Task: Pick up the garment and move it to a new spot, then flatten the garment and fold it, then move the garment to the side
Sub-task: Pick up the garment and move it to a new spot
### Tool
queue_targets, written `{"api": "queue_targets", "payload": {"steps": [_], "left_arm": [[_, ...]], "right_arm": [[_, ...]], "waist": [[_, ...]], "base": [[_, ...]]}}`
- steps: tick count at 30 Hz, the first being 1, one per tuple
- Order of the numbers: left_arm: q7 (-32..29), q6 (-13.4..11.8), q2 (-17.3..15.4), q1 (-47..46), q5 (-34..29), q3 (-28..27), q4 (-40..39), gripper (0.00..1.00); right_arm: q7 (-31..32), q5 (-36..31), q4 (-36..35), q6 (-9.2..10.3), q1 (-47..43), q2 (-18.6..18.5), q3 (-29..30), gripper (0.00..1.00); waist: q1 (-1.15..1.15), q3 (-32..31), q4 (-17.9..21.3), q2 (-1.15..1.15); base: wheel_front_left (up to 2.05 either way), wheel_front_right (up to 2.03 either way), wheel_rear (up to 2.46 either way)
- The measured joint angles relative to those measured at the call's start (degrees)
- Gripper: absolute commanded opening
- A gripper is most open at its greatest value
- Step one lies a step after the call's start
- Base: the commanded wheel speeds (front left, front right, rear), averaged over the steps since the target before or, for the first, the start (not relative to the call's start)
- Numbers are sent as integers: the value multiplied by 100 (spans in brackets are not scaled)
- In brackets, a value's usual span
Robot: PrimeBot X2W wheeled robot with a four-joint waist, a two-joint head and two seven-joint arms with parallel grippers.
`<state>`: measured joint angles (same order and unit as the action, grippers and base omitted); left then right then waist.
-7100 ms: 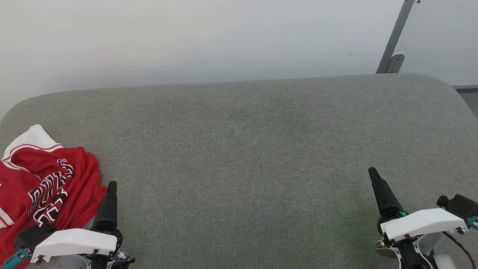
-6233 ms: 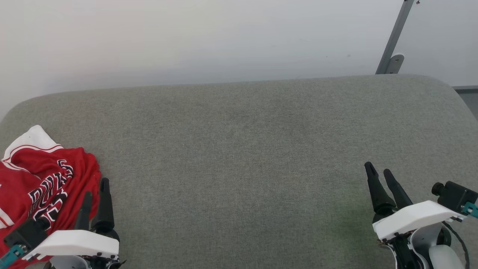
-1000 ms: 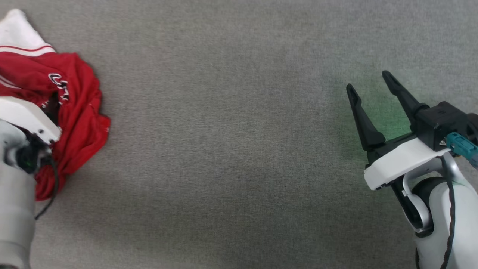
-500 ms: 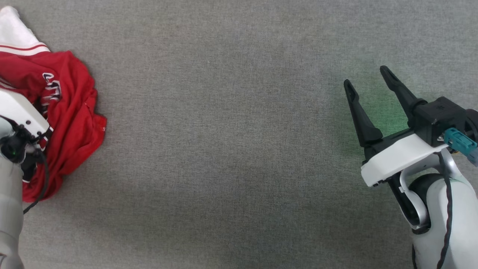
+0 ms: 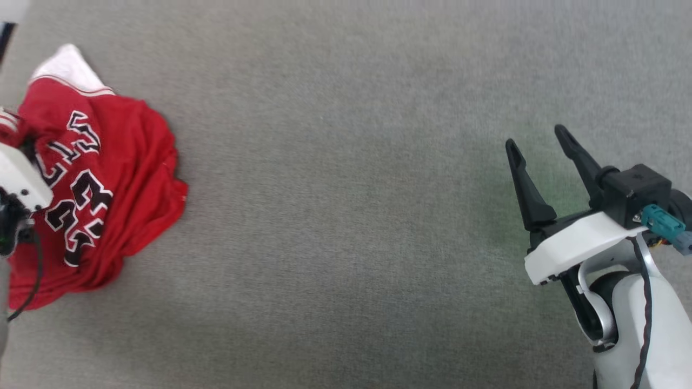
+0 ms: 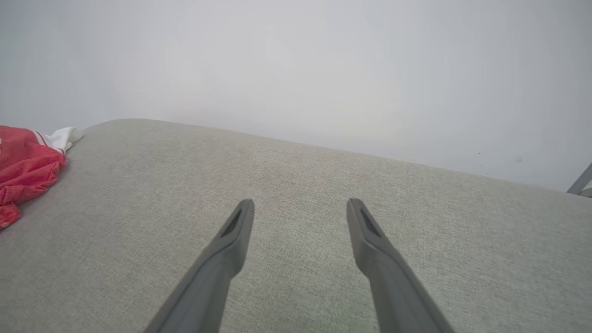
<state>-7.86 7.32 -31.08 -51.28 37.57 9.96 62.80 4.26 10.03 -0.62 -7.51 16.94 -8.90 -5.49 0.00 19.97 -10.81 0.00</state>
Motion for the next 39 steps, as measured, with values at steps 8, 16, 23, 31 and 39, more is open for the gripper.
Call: {"api": "queue_targets", "payload": {"steps": [8,16,23,31,39], "left_arm": [[142,1,-494,77,164,446,-700,0],[43,1,-853,9,163,751,-1363,0],[-368,-27,-1166,-19,109,867,-2268,0],[-1070,-328,-1463,192,133,923,-3716,0],[-1822,-749,-1627,528,231,977,-5443,0]], "right_arm": [[-155,58,194,1,-258,123,96,100],[-247,115,248,1,-495,201,155,100],[-328,186,250,0,-593,285,169,100],[-410,232,213,0,-718,354,357,100],[-472,237,143,1,-807,388,649,100]], "waist": [[0,-575,-184,0],[0,-1064,-369,0],[0,-1464,-454,0],[0,-1700,-269,0],[0,-1731,225,0]], "base": [[0,0,0],[0,0,0],[0,0,0],[0,0,0],[0,0,0]]}}
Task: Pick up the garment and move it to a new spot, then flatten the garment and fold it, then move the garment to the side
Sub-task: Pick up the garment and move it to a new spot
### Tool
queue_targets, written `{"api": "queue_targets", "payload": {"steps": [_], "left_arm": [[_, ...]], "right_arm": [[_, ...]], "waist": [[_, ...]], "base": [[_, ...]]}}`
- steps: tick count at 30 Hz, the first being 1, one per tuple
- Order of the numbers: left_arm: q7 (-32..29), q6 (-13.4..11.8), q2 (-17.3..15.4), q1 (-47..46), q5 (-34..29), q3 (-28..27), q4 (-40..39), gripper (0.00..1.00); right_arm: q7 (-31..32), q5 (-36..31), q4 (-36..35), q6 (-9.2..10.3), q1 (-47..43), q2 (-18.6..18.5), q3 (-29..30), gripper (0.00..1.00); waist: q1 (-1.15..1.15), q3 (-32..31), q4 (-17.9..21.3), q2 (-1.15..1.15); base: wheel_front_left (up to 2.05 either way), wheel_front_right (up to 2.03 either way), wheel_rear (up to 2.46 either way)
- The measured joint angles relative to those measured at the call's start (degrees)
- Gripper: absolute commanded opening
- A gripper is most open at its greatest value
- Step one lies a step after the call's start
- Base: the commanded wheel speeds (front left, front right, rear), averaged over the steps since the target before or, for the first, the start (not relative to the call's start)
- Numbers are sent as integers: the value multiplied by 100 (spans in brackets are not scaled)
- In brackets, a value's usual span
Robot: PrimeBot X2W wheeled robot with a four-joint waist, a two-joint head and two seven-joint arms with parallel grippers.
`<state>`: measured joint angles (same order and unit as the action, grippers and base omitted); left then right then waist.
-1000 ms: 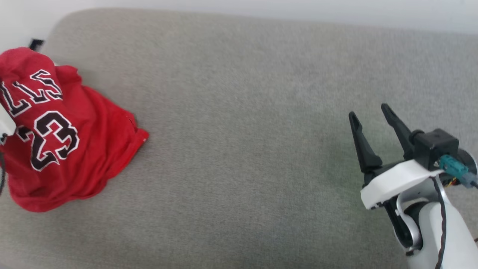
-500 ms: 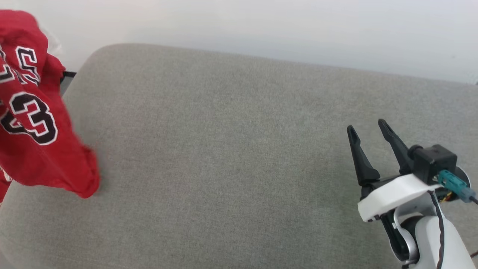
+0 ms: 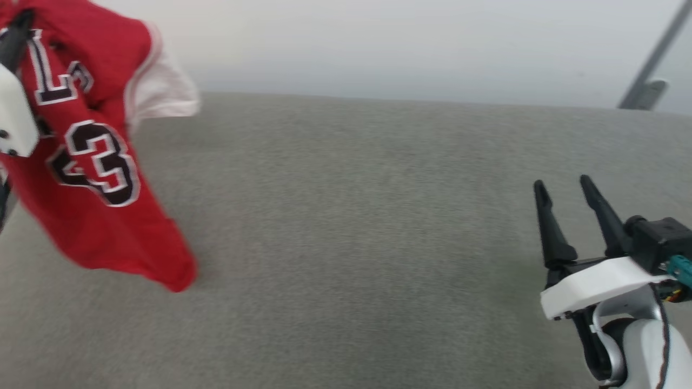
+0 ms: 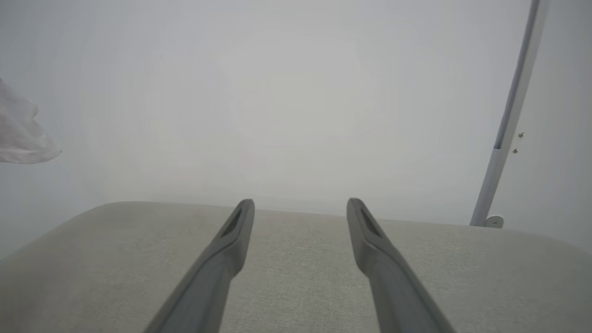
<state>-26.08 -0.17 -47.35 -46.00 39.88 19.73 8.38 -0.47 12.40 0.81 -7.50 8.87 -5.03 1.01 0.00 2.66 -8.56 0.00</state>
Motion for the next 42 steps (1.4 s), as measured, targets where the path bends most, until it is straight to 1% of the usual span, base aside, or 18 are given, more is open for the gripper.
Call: {"api": "queue_targets", "payload": {"steps": [6,8,12,16,20,24,27,31,34,35,36,41,42], "left_arm": [[-498,-302,0,69,3,137,-1174,0],[-667,-412,49,80,4,212,-1516,0],[-968,-556,171,87,-38,447,-2076,0],[-1229,-638,367,108,-125,780,-2372,0],[-1439,-665,635,221,-146,1161,-2377,0],[-1557,-636,933,439,-87,1527,-2054,0],[-1601,-569,1080,579,-42,1750,-1636,0],[-1597,-383,1243,733,-20,2030,-924,0],[-1574,-249,1399,805,42,2180,-302,0],[-1570,-186,1491,810,98,2226,115,0],[-1574,-131,1523,810,123,2269,335,0],[-1568,66,1769,768,220,2358,1180,0],[-1541,73,1840,748,308,2321,1318,13]], "right_arm": [[-33,-11,-86,-1,-65,40,260,100],[-40,-16,-119,0,-93,51,326,100],[-58,-22,-171,0,-112,92,422,100],[-104,-25,-178,-1,-120,123,458,100],[-168,3,-143,0,-108,154,438,100],[-272,81,-25,0,-46,177,364,100],[-348,127,89,0,19,191,267,100],[-443,237,238,0,112,196,102,100],[-487,290,352,0,185,207,-20,100],[-532,321,410,0,254,207,-76,100],[-564,328,444,0,282,205,-96,100],[-586,333,528,0,399,208,-190,100],[-584,324,539,0,409,209,-201,100]], "waist": [[0,8,486,0],[0,22,664,0],[0,79,1031,0],[0,193,1401,0],[0,370,1734,0],[0,597,2011,0],[0,762,2192,0],[0,955,2376,0],[0,1075,2463,0],[0,1133,2497,0],[0,1156,2506,0],[0,1163,2479,0],[0,1148,2461,0]], "base": [[0,0,0],[0,0,0],[0,0,0],[0,0,0],[0,0,0],[0,0,0],[0,0,0],[0,0,0],[0,0,0],[0,0,0],[0,0,0],[0,0,0],[0,0,0]]}}
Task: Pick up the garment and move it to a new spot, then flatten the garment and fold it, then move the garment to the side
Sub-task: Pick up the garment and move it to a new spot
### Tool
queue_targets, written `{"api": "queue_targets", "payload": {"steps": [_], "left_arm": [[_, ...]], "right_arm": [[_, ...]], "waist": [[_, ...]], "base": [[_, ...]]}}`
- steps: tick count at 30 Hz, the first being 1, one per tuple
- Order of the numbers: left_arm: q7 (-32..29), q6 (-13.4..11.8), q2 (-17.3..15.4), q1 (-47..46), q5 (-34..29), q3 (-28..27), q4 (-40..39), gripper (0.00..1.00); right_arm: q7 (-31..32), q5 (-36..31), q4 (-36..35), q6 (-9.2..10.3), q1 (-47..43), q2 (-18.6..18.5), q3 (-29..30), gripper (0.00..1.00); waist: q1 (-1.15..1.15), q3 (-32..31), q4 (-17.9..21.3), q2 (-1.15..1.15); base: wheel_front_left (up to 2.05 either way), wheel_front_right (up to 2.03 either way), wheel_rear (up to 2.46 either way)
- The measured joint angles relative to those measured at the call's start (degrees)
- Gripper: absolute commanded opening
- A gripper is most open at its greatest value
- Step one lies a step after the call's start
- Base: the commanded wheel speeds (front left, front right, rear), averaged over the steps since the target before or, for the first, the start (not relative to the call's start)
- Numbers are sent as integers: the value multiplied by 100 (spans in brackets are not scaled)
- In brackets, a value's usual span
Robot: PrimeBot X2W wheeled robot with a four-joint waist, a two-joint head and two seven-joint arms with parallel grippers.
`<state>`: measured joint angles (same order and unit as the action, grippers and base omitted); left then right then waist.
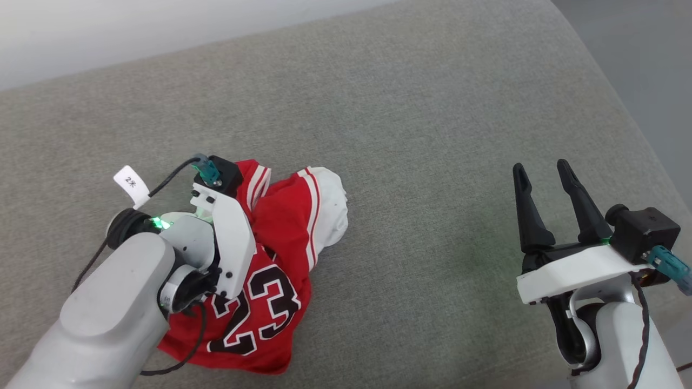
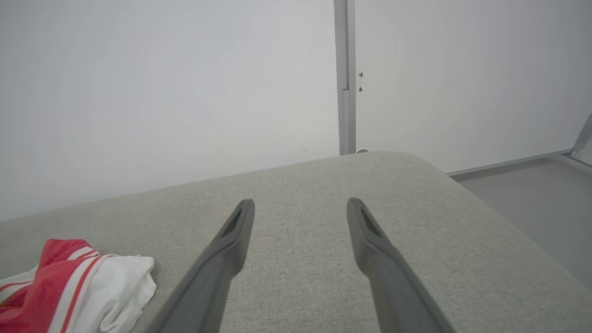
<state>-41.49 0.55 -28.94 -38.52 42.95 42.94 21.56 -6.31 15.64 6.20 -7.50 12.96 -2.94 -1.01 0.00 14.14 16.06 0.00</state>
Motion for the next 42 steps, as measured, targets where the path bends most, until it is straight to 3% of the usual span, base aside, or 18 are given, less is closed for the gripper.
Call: {"api": "queue_targets", "payload": {"steps": [1,2,3,4,17,33,42], "left_arm": [[52,45,40,-14,29,-14,101,39],[134,86,70,-32,31,-27,180,46],[203,88,129,-36,90,-97,272,46],[275,104,172,-37,176,-140,330,100],[1365,114,-5,137,394,-720,-73,100],[3992,-544,-931,2134,367,-2065,-1842,100],[5161,-813,-1069,3502,531,-2710,-2087,100]], "right_arm": [[1,-8,2,0,7,0,-12,100],[8,-34,8,-1,9,-1,-7,100],[14,-66,11,0,9,-1,-3,100],[24,-93,11,0,9,0,-1,100],[202,-287,-143,0,-116,-200,34,100],[247,-254,-232,0,-448,-394,40,100],[65,-193,-54,0,-607,-422,97,100]], "waist": [[0,-19,-21,0],[0,-43,-46,0],[0,-72,-75,0],[0,-108,-106,0],[0,-762,-649,0],[0,-1524,-1433,0],[0,-1636,-1718,0]], "base": [[0,0,0],[0,0,0],[0,0,0],[0,0,0],[0,0,0],[0,0,0],[0,0,0]]}}
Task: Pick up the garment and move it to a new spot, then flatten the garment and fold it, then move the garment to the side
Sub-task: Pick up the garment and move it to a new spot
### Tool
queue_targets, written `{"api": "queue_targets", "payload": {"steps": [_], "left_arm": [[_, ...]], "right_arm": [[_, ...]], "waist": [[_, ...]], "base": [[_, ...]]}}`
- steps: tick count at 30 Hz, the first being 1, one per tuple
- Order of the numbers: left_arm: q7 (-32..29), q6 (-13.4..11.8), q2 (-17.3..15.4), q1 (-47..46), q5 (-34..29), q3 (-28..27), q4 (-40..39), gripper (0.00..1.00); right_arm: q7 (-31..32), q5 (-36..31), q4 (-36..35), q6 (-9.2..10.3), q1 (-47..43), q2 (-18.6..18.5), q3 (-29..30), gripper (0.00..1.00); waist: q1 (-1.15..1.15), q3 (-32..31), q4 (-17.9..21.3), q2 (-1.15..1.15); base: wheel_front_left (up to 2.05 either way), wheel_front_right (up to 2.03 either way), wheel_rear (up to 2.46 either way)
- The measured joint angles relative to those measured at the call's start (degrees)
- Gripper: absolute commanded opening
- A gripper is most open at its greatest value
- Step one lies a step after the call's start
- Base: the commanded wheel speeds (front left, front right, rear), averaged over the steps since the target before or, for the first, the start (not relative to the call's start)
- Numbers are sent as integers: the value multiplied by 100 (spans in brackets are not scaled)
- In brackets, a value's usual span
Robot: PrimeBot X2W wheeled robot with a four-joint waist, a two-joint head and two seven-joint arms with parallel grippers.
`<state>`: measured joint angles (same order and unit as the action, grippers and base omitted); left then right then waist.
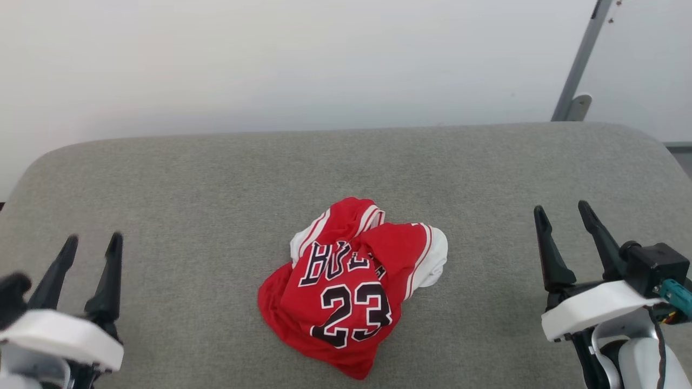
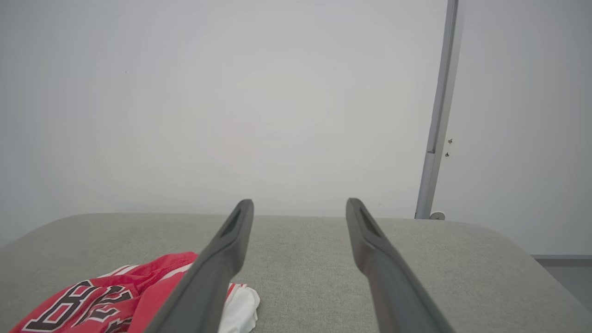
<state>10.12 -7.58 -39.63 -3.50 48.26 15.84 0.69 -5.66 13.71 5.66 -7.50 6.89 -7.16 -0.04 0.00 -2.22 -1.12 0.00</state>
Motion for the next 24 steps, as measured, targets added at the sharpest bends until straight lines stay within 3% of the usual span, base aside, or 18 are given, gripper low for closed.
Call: {"api": "queue_targets", "payload": {"steps": [10,24], "left_arm": [[446,-21,233,816,-3,-481,86,100],[483,348,886,1424,-510,-1191,70,100]], "right_arm": [[-91,-20,46,0,-180,2,89,100],[-88,-129,-18,0,-342,70,208,100]], "waist": [[0,-53,-218,0],[0,-41,-341,0]], "base": [[0,0,0],[0,0,0]]}}
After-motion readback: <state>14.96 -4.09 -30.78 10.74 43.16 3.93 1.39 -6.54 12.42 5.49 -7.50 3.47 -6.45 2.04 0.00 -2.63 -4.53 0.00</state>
